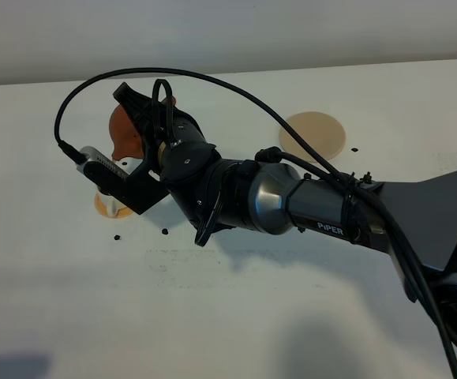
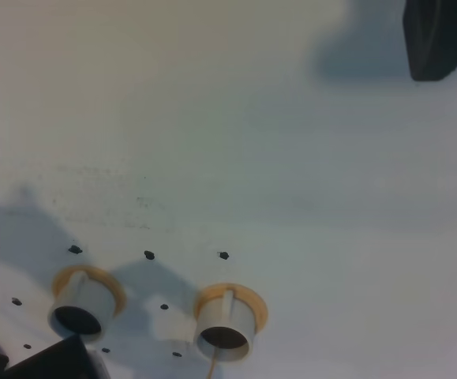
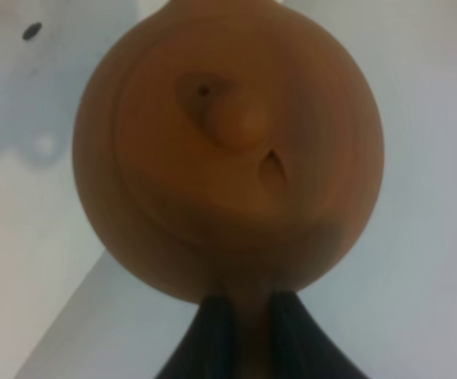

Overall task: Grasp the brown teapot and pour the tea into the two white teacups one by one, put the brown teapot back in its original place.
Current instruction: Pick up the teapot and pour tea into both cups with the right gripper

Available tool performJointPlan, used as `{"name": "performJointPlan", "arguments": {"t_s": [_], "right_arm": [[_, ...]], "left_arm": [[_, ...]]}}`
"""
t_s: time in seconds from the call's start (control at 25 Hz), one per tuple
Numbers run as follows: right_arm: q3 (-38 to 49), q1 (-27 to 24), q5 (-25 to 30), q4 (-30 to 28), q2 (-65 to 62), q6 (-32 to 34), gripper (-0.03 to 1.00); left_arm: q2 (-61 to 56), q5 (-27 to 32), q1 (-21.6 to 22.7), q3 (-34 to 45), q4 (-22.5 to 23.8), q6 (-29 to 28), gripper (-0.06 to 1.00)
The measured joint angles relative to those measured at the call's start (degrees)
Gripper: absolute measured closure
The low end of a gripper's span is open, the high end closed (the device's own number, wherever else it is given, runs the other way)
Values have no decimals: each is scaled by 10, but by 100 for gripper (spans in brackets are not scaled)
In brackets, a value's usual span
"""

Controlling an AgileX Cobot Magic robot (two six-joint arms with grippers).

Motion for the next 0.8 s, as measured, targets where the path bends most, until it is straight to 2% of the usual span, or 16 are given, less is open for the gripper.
{"name": "performJointPlan", "arguments": {"t_s": [0.8], "right_arm": [[0,8,16,-12,0,0,87]], "left_arm": [[0,0,0,0,0,1,62]]}}
